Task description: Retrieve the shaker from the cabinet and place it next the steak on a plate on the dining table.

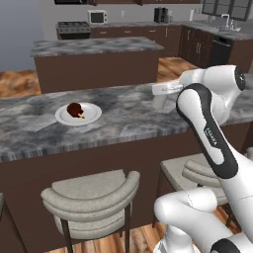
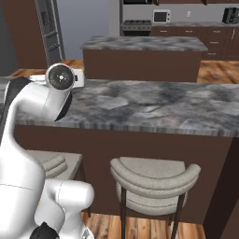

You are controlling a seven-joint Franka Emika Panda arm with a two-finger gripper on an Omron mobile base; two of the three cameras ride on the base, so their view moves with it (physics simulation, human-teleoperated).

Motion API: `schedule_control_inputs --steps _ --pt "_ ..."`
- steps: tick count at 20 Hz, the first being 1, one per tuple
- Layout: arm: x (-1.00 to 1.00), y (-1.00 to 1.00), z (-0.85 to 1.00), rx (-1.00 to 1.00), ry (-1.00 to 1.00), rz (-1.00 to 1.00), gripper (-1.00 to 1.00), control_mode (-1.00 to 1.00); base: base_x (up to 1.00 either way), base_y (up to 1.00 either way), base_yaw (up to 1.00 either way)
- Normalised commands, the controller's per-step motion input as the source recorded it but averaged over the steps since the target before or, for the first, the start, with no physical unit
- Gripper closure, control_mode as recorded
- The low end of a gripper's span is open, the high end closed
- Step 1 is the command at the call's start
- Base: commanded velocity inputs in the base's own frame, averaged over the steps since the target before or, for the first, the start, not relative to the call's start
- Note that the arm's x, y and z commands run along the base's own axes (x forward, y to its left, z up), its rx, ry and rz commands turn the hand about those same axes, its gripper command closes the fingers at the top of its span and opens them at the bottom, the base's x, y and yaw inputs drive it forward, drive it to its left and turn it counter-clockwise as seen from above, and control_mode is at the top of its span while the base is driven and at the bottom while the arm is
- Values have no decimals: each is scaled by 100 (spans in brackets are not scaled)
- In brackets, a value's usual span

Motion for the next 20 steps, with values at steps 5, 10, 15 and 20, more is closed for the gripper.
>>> schedule_control_inputs --steps 5,10,15,20 --pt "0 16 0 -8 0 21 100 -100 0 0 0" --pt "0 11 0 -20 0 15 100 -100 0 0 0" --pt "4 6 0 -21 -3 4 100 -100 0 0 0" --pt "3 1 -12 -2 -2 0 100 -100 0 0 0"
